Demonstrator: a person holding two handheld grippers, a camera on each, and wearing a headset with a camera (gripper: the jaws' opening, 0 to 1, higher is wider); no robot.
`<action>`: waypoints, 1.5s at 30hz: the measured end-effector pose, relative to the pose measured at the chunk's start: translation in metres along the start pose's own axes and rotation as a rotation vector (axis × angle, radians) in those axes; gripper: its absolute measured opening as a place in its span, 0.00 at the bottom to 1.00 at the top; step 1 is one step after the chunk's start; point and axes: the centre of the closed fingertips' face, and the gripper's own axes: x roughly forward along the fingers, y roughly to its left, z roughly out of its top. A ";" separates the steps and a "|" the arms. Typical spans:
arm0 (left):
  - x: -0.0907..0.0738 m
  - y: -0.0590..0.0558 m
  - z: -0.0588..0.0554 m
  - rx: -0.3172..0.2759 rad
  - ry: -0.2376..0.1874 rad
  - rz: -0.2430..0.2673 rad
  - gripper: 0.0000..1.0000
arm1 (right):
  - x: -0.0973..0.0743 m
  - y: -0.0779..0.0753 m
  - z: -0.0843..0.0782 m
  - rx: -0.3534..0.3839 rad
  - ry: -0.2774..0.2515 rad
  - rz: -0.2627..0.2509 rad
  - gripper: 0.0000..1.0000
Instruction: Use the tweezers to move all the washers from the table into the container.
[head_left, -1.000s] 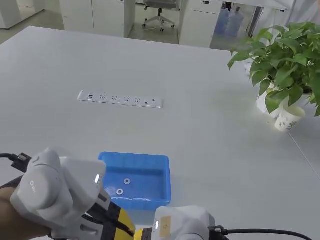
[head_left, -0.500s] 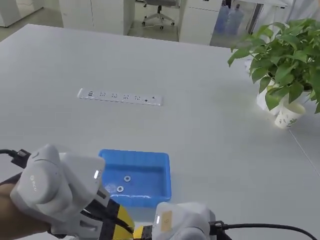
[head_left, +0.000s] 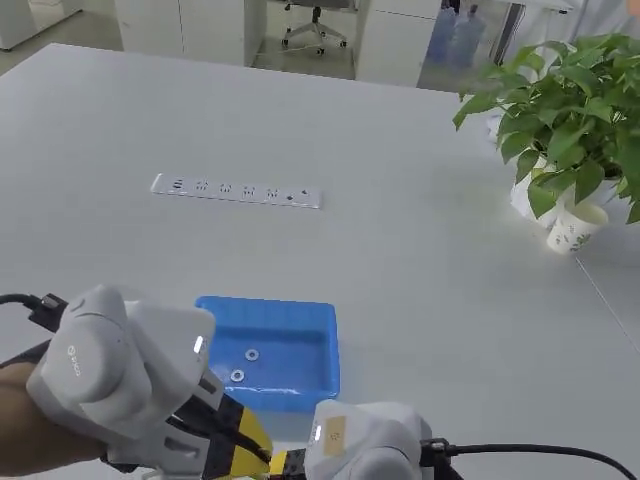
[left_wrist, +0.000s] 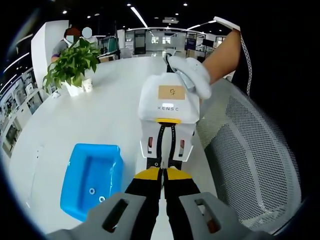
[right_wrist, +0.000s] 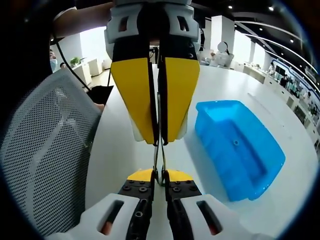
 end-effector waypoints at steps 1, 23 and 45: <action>0.000 0.000 0.000 -0.001 0.001 -0.001 0.05 | 0.000 0.000 0.000 0.001 0.000 0.000 0.09; -0.004 -0.001 -0.003 -0.001 0.020 -0.008 0.05 | 0.000 0.002 0.001 -0.012 0.008 0.008 0.09; -0.020 0.006 0.018 0.012 -0.002 -0.002 0.05 | -0.017 -0.007 0.021 -0.041 -0.003 -0.004 0.09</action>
